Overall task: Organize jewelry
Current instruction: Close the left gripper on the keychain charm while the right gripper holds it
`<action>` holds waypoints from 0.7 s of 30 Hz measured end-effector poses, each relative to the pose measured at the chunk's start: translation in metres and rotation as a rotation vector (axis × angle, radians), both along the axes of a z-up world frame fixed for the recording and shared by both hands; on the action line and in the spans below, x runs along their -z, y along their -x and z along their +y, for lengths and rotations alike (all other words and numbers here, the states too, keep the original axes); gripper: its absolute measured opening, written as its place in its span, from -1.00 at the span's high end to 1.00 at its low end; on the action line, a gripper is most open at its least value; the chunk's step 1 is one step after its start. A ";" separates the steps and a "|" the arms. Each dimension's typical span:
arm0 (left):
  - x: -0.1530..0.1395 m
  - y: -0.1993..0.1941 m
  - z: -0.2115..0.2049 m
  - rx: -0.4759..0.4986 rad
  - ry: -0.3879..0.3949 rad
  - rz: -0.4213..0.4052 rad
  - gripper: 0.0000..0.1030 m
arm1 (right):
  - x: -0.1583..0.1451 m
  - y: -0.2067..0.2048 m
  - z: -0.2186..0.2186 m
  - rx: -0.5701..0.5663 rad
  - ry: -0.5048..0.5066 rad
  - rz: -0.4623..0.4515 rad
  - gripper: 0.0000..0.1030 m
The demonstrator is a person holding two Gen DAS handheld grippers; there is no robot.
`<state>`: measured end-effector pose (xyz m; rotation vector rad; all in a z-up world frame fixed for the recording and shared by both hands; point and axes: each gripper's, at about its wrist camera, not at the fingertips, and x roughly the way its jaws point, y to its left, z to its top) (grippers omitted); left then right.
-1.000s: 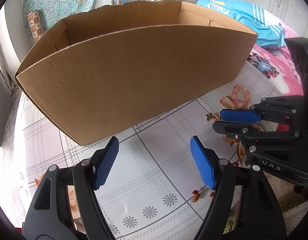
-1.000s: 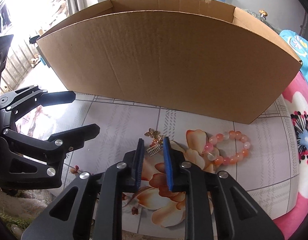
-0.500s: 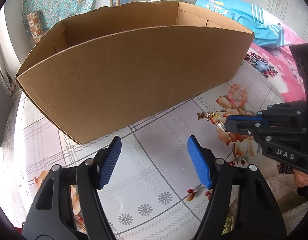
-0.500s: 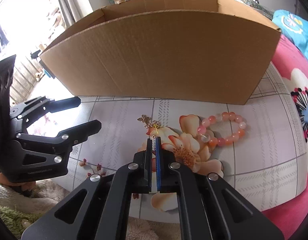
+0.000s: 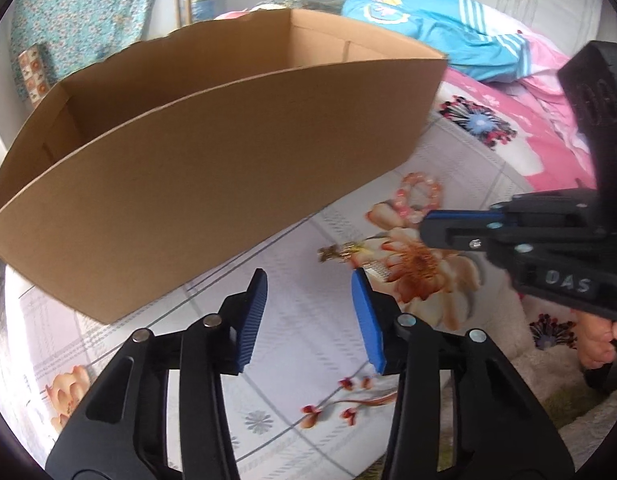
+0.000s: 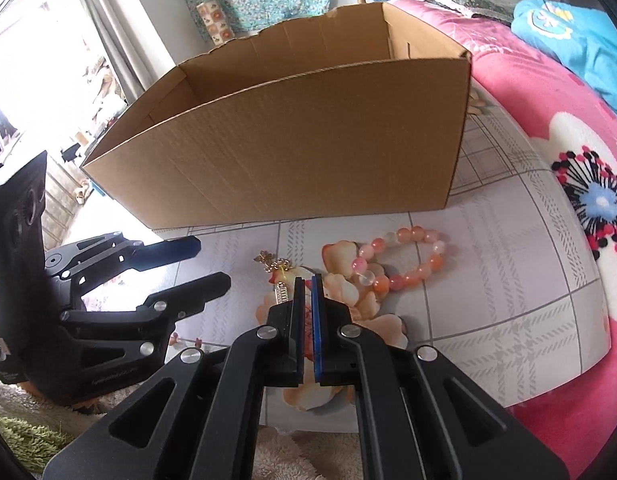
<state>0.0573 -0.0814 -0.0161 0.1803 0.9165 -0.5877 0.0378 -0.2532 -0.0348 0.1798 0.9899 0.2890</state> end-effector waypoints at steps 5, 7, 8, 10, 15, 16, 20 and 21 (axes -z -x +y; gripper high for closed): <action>0.003 0.007 -0.031 0.125 -0.011 -0.014 0.36 | 0.005 -0.003 -0.008 0.010 -0.027 0.015 0.94; 0.007 0.009 -0.040 0.153 -0.031 -0.019 0.40 | 0.006 -0.003 -0.010 0.007 -0.037 0.017 0.93; 0.010 0.008 -0.044 0.165 -0.044 -0.019 0.44 | 0.006 -0.003 -0.010 0.007 -0.040 0.018 0.93; 0.013 0.007 -0.049 0.174 -0.057 -0.016 0.47 | 0.007 -0.004 -0.012 0.005 -0.048 0.018 0.93; 0.017 0.002 -0.054 0.189 -0.082 -0.012 0.53 | 0.009 -0.005 -0.013 0.006 -0.066 0.019 0.93; 0.017 0.003 -0.055 0.197 -0.089 -0.019 0.53 | 0.009 -0.005 -0.013 0.006 -0.068 0.019 0.93; 0.018 0.003 -0.057 0.229 -0.100 -0.036 0.67 | 0.009 -0.007 -0.013 0.005 -0.077 0.021 0.93; 0.018 0.003 -0.057 0.237 -0.100 -0.039 0.75 | 0.009 -0.008 -0.013 0.005 -0.078 0.020 0.93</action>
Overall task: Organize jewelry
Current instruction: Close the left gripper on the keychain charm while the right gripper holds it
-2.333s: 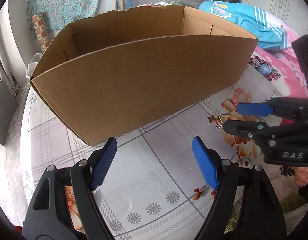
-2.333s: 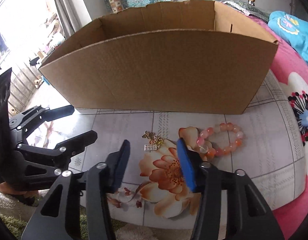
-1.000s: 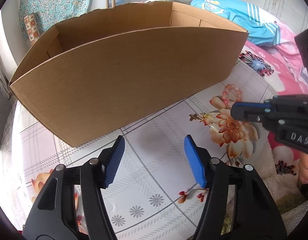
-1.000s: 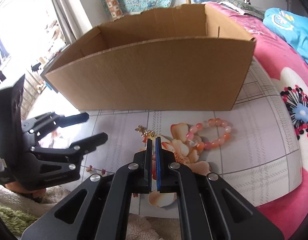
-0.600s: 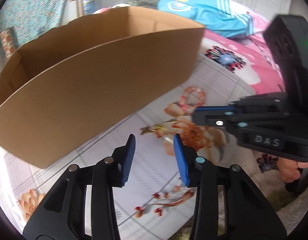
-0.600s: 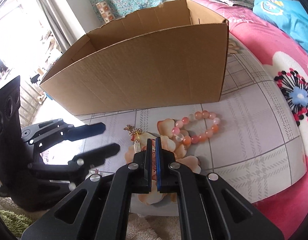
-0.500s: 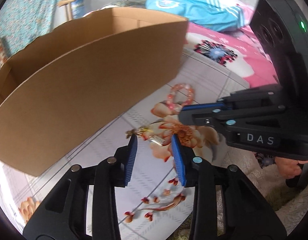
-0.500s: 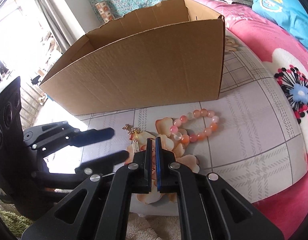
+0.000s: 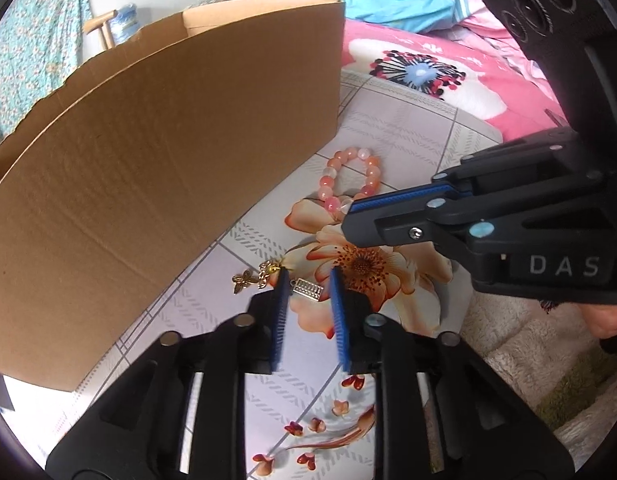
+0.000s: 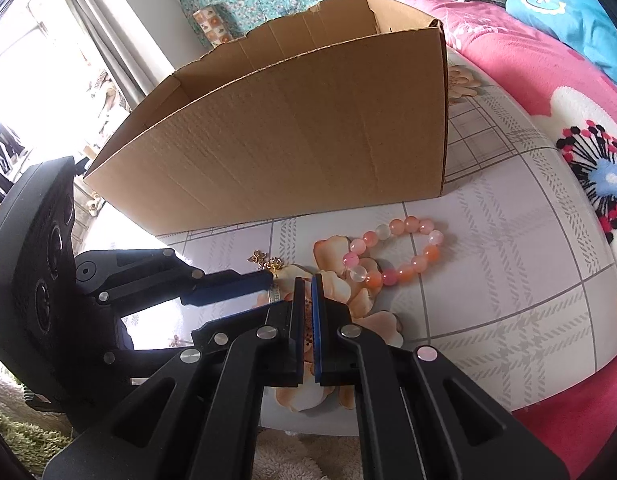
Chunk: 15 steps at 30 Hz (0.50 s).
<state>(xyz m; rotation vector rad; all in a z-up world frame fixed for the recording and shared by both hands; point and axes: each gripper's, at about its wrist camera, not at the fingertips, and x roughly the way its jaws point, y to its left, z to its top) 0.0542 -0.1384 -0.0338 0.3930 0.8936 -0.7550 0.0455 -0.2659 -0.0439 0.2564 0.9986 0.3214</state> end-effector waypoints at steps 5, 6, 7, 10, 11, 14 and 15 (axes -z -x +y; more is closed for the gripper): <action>0.000 0.002 -0.001 0.015 -0.001 -0.008 0.90 | -0.001 -0.001 0.001 0.003 0.001 -0.004 0.93; 0.001 0.003 0.000 0.013 0.001 -0.008 0.90 | -0.002 -0.001 0.001 0.004 0.001 -0.005 0.93; 0.001 0.003 0.001 0.010 0.003 -0.007 0.90 | -0.002 -0.001 0.001 0.005 0.001 -0.005 0.93; 0.001 0.006 0.004 0.003 0.006 -0.008 0.90 | -0.003 -0.001 0.001 0.003 0.003 -0.009 0.93; 0.001 0.007 0.006 0.000 0.007 -0.009 0.90 | -0.004 -0.001 0.001 0.001 0.005 -0.010 0.93; 0.002 0.009 0.012 -0.012 0.009 -0.012 0.90 | -0.005 -0.001 0.005 -0.006 0.007 -0.012 0.93; 0.002 0.009 0.015 -0.020 0.009 -0.013 0.90 | -0.005 -0.002 0.006 -0.010 0.007 -0.013 0.93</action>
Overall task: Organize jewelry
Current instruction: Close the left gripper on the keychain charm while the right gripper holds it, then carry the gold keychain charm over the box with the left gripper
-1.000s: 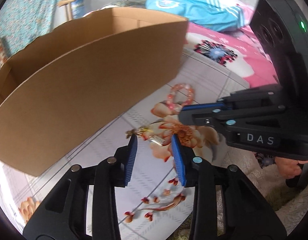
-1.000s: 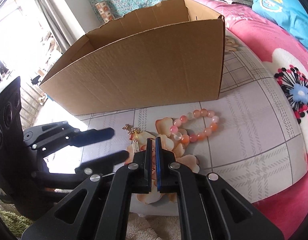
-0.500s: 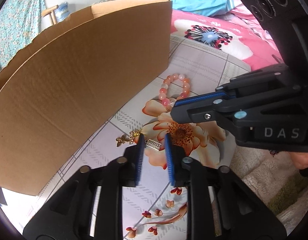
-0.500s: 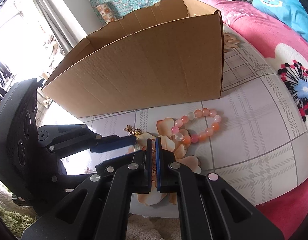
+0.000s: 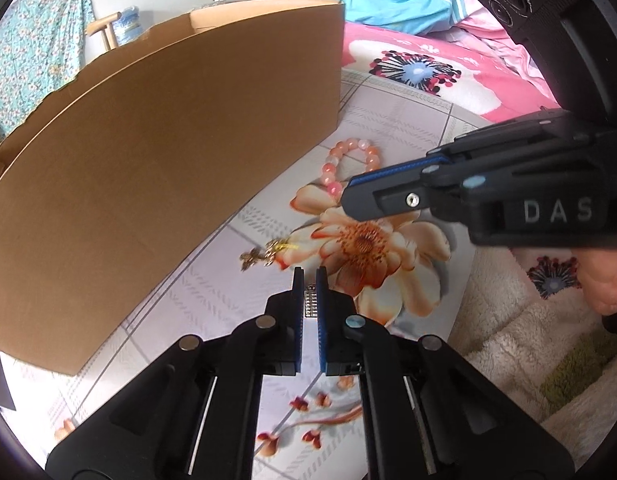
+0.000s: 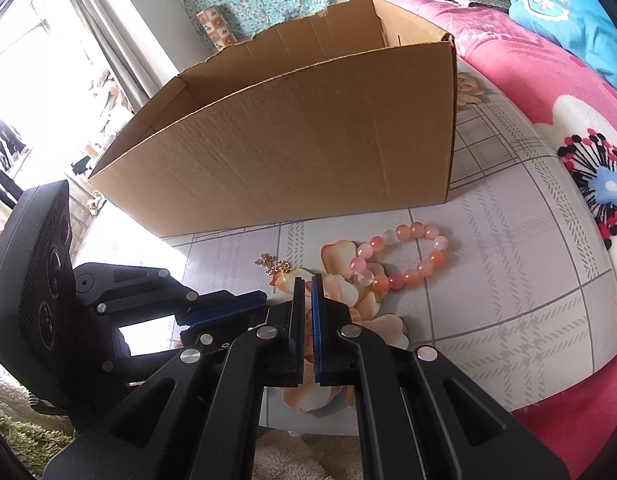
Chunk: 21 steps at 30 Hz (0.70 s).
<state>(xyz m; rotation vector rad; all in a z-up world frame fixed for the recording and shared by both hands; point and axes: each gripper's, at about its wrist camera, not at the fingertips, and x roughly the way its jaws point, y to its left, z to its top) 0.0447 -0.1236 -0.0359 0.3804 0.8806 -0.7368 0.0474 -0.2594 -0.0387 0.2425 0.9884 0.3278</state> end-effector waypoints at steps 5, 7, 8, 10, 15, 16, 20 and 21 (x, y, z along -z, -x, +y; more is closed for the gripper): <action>-0.003 0.002 0.015 -0.044 0.002 -0.007 0.91 | -0.003 -0.004 0.010 -0.022 0.001 -0.009 0.93; -0.006 0.002 0.022 -0.067 0.010 -0.009 0.91 | -0.004 -0.006 0.015 -0.037 0.003 -0.012 0.93; -0.008 0.002 0.027 -0.082 0.014 -0.012 0.91 | -0.004 -0.007 0.017 -0.045 0.008 -0.014 0.93; -0.010 0.001 0.034 -0.108 0.023 -0.013 0.91 | -0.002 -0.011 0.026 -0.078 0.025 -0.007 0.90; -0.012 -0.004 0.048 -0.162 0.044 -0.006 0.91 | 0.004 -0.023 0.042 -0.113 0.086 -0.011 0.90; -0.012 -0.005 0.050 -0.168 0.048 -0.005 0.91 | 0.005 -0.025 0.043 -0.119 0.093 -0.011 0.90; -0.013 -0.009 0.055 -0.180 0.064 -0.003 0.91 | 0.007 -0.030 0.051 -0.127 0.143 -0.020 0.90; -0.014 -0.009 0.057 -0.182 0.067 -0.002 0.91 | 0.008 -0.031 0.052 -0.126 0.151 -0.020 0.90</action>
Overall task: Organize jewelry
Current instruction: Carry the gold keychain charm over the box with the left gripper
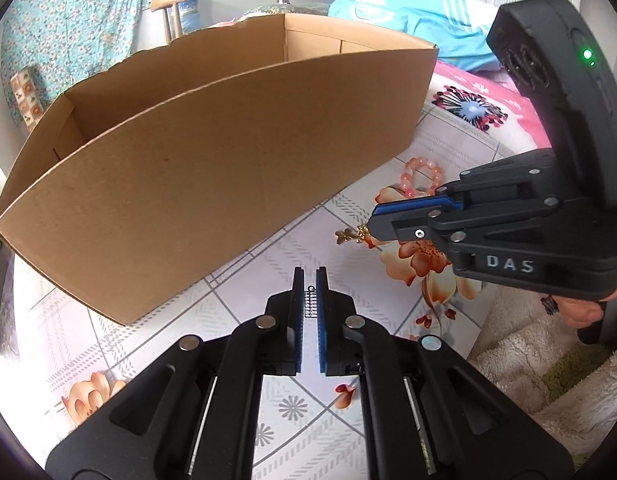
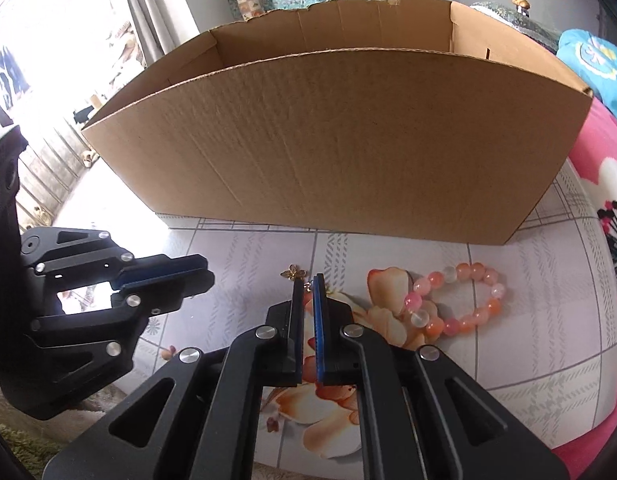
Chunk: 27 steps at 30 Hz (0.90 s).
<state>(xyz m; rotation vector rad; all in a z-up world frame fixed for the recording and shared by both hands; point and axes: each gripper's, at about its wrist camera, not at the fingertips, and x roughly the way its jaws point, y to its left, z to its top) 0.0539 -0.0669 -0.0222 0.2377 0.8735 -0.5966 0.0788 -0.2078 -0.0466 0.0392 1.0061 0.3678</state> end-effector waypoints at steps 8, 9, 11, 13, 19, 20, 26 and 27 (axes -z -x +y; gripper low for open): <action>0.001 -0.005 0.008 -0.016 0.018 0.012 0.91 | 0.007 -0.009 0.004 -0.007 0.009 0.028 0.60; 0.001 -0.007 0.009 -0.019 0.024 0.015 0.91 | 0.007 -0.009 0.005 -0.006 0.013 0.026 0.60; 0.001 -0.008 0.011 -0.023 0.035 0.020 0.91 | 0.008 -0.011 0.008 -0.009 0.027 0.023 0.60; 0.002 -0.009 0.010 -0.023 0.034 0.021 0.91 | 0.009 -0.011 0.010 -0.014 0.040 0.016 0.61; 0.002 -0.010 0.010 -0.017 0.039 0.020 0.91 | 0.009 -0.003 0.027 -0.041 0.124 -0.003 0.80; 0.002 -0.010 0.010 -0.018 0.039 0.021 0.91 | 0.009 -0.003 0.027 -0.046 0.118 0.004 0.85; 0.002 -0.009 0.011 -0.017 0.043 0.019 0.91 | 0.008 0.001 0.031 -0.047 0.108 0.012 0.93; 0.001 -0.008 0.011 -0.016 0.044 0.016 0.91 | 0.006 0.001 0.027 -0.044 0.091 0.019 0.93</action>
